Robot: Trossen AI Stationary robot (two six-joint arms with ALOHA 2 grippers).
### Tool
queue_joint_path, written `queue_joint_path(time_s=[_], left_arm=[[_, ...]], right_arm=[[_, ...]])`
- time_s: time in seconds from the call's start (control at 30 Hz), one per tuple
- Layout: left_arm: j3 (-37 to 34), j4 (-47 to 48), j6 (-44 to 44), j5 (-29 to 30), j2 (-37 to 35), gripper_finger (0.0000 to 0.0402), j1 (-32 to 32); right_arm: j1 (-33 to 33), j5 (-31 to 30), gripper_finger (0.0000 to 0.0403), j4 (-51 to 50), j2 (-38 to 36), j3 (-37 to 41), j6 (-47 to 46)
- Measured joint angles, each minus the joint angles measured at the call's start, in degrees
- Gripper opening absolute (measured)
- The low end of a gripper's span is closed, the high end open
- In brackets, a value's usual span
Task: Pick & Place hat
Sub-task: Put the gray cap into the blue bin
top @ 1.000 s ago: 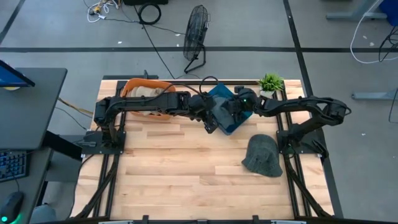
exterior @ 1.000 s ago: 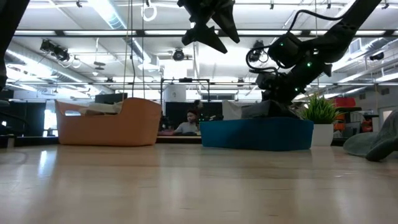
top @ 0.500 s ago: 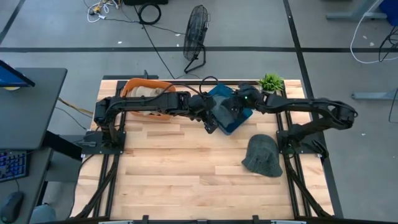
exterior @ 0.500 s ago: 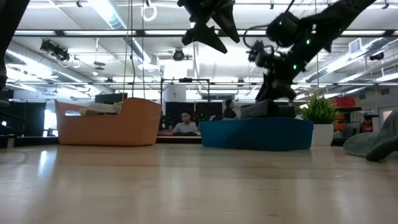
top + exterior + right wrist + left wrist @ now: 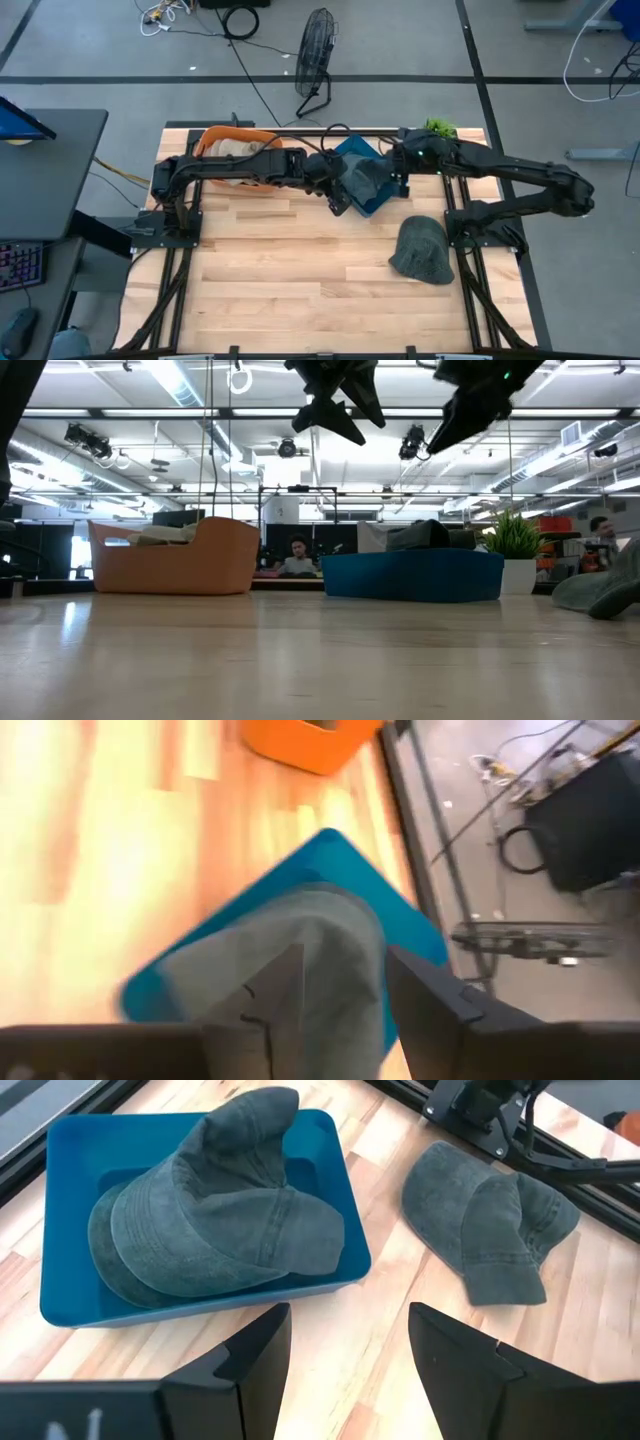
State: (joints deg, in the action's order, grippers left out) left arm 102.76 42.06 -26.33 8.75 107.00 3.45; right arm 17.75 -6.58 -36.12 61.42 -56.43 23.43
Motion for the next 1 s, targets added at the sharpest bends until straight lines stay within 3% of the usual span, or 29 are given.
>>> queue_joint_path(time_s=[0.37,0.5,1.0], left_arm=[[0.0,4.7,3.0,0.0,-5.6,0.0177,-2.5],[0.0,6.1,3.0,0.0,-7.5,0.0170,-3.0],[0.0,8.2,3.0,0.0,-8.5,0.0170,-3.0]], right_arm=[[-14.7,0.3,0.0146,-14.0,-5.5,-3.8,-16.4],[-20.7,4.4,0.0146,-20.2,-6.5,-3.9,-22.5],[-36.9,7.7,0.0146,-39.3,0.5,-3.9,-56.2]])
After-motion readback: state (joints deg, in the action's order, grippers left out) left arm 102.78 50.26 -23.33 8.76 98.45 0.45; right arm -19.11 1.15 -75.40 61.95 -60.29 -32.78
